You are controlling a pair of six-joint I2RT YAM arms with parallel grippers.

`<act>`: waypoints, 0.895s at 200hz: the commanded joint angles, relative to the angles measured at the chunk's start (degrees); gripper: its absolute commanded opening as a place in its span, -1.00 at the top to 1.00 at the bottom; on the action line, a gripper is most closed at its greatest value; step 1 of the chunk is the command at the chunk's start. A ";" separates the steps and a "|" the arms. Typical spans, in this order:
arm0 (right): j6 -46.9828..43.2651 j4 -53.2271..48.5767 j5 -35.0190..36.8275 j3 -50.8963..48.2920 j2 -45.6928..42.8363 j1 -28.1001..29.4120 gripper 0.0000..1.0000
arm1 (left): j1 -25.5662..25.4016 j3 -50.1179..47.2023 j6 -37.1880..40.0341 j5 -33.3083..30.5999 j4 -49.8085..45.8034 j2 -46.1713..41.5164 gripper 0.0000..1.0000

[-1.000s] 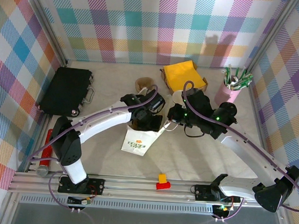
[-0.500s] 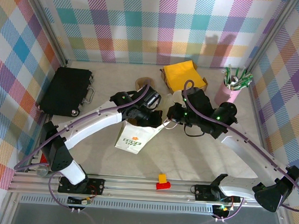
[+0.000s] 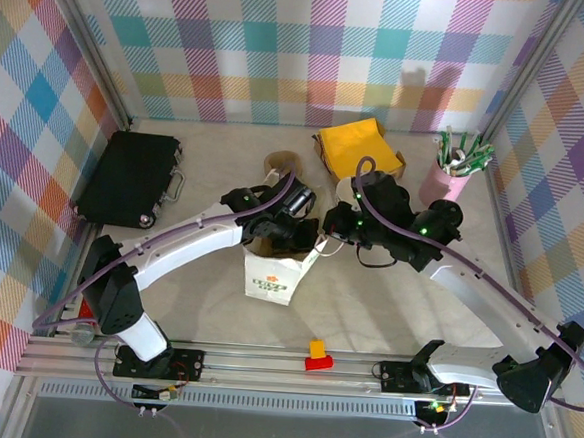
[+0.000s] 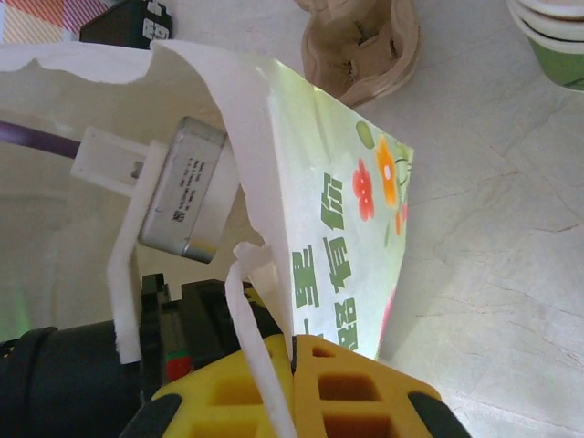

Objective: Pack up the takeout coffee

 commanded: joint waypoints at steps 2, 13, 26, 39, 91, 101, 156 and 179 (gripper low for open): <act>0.55 0.95 0.32 1.25 -0.03 0.58 0.89 | -0.41 0.28 -2.25 -0.51 3.58 -1.14 1.00; 0.28 0.66 0.80 1.23 -0.04 0.60 0.89 | -0.41 -0.03 -3.02 -0.17 4.88 -2.36 1.00; -0.25 -0.25 1.83 1.37 -0.21 0.62 0.89 | -0.14 -0.23 -3.79 -0.12 5.50 -3.95 1.00; -0.64 -1.07 2.88 1.40 -0.50 0.66 0.89 | 0.22 -0.59 -4.58 0.01 6.01 -5.73 1.00; -1.08 -0.69 3.54 0.56 -1.88 0.62 0.89 | 0.56 3.51 -4.21 2.78 3.26 -12.22 1.00; -1.26 -0.31 3.23 0.36 -1.99 0.60 0.89 | 0.55 4.44 -3.69 3.37 2.53 -13.73 1.00; -5.36 8.10 -1.84 -3.69 -6.25 0.60 0.90 | 2.64 7.06 1.37 -4.02 -5.45 -25.68 1.00; -7.76 13.70 -5.79 -6.71 -9.18 0.69 0.92 | 4.21 6.54 3.96 -11.79 -9.36 -30.32 1.00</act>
